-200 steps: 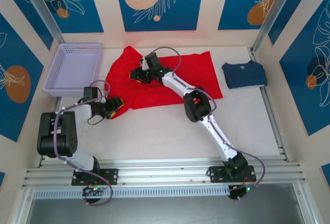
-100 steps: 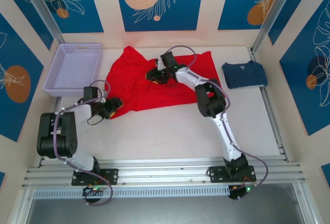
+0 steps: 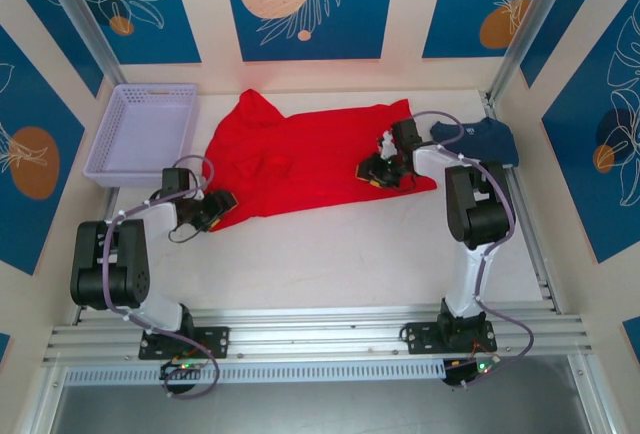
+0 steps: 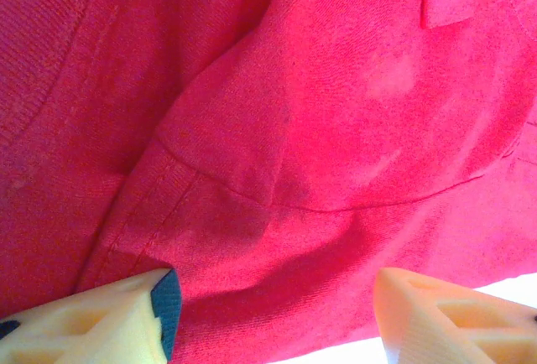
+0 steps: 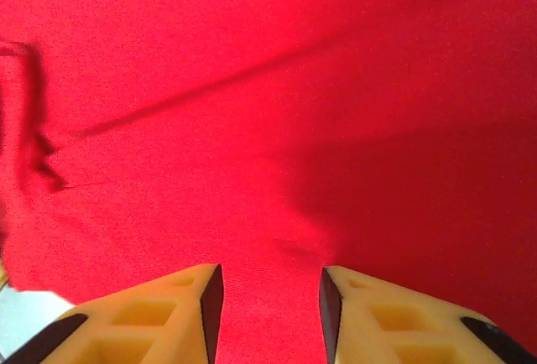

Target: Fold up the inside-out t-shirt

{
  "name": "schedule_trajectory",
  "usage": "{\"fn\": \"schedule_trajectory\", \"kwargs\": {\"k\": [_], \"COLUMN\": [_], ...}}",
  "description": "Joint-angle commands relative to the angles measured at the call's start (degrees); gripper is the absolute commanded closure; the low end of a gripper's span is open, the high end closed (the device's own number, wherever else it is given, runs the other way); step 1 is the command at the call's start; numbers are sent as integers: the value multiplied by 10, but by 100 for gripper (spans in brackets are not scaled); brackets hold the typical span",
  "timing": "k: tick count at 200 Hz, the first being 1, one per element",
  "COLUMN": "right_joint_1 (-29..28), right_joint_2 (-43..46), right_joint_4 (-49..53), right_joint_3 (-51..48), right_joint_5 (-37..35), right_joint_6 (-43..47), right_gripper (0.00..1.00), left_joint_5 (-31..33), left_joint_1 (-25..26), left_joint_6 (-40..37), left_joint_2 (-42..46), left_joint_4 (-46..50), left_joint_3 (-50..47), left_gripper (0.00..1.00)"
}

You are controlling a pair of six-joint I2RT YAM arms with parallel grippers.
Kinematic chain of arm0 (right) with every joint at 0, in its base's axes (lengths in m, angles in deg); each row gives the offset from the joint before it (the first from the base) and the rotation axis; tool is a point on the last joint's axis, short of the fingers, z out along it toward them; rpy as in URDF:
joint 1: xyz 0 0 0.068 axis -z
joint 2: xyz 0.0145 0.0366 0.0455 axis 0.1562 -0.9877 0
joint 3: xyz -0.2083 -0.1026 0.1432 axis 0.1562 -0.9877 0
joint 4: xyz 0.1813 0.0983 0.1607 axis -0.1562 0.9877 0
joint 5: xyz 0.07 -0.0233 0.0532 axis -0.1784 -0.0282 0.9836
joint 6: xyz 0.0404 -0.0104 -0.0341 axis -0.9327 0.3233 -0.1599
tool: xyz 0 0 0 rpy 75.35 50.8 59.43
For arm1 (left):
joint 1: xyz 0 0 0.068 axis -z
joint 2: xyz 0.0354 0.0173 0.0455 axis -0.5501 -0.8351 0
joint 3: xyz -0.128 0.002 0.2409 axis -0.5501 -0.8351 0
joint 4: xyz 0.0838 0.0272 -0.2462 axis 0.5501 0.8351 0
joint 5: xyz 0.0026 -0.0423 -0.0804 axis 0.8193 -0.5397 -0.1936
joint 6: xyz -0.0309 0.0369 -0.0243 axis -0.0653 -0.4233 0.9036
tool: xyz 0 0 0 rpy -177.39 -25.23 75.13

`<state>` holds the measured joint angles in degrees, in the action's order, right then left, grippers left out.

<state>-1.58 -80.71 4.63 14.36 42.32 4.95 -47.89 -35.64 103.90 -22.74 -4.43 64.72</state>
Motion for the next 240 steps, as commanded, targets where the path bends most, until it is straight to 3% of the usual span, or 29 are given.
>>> {"fn": "schedule_trajectory", "kwargs": {"k": [1, 69, 110, 151, 185, 240], "right_joint_1": [21, 2, -10, -12, -12, -12], "right_joint_2": [-3, 78, 72, 56, 55, 57], "right_joint_4": [50, 85, 91, 92, 88, 86], "right_joint_3": [-10, -113, -76, -62, -62, -62], "right_joint_5": [-1, -5, -9, -17, -11, -6], "right_joint_6": [0, -25, 4, 8, 7, 8], "right_gripper": [64, 65, 64, 64, 64, 63], "left_joint_5": [39, 77, 143, 110, 82, 79], "left_joint_1": [2, 19, 63, 111, 113, 113], "left_joint_6": [-22, -31, -49, -59, -58, -59], "left_joint_2": [-10, 89, 158, 38, -74, -171], "left_joint_4": [53, 112, 124, 99, 79, 81], "left_joint_3": [-13, -49, 9, 105, 176, 259], "left_gripper": [36, 36, 35, 36, 36, 36]}}
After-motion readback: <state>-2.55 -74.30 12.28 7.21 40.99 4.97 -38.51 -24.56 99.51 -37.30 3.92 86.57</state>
